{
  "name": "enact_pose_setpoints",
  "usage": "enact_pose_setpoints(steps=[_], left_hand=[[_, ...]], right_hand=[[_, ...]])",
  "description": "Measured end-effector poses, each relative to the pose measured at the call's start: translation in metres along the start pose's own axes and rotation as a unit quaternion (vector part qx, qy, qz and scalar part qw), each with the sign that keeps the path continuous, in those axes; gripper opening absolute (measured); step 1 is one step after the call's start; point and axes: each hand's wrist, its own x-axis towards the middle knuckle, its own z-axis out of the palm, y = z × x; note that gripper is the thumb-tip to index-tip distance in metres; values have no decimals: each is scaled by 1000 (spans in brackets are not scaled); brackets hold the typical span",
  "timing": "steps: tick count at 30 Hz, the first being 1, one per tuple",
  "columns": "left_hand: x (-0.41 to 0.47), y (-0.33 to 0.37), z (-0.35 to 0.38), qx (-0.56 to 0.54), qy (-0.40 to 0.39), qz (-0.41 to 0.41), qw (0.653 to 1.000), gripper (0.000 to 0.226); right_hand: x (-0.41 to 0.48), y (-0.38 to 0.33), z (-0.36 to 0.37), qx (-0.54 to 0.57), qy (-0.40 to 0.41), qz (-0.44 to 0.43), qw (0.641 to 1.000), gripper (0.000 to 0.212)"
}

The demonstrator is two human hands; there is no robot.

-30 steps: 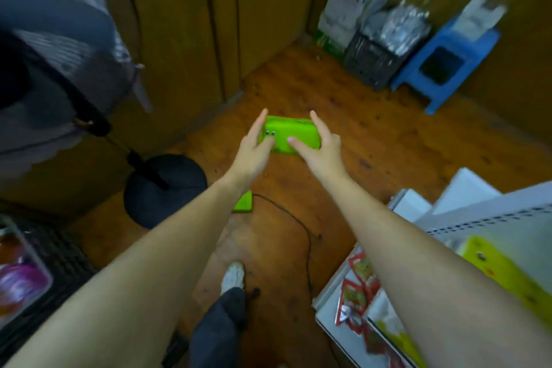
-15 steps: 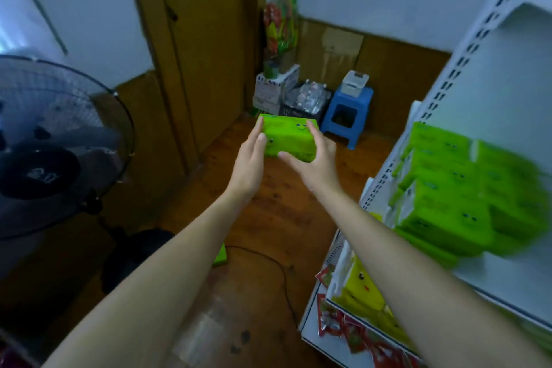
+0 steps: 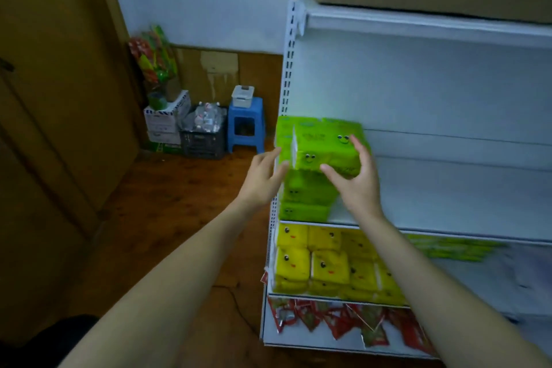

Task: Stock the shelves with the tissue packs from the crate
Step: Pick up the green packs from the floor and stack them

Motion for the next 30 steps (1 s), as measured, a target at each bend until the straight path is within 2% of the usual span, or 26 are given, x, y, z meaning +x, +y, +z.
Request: enact_pose_setpoints(steps=[2,5,9,15,18,30], left_hand=[[10,11,21,109,-53,3,993,55],[20,24,50,272,-115,11,955,62],[29,28,76,368,-143,-9,918,63],[27,25,81,392,-130,-10,910,61],[28,26,81,386,-131,-18,913,59],[28,23,83,379,-115,-19,918,58]], right_hand=[[1,22,-36,0,38,25,999,70],[-4,55,-75,-17,67,70,995,70],[-17,95,-92,-40,30,125,991,70],[-29,135,-65,-50,-67,132,988,67],[-27,143,-51,-37,-75,145,986,66],[-20,153,-52,-94,-110,108,984,66]])
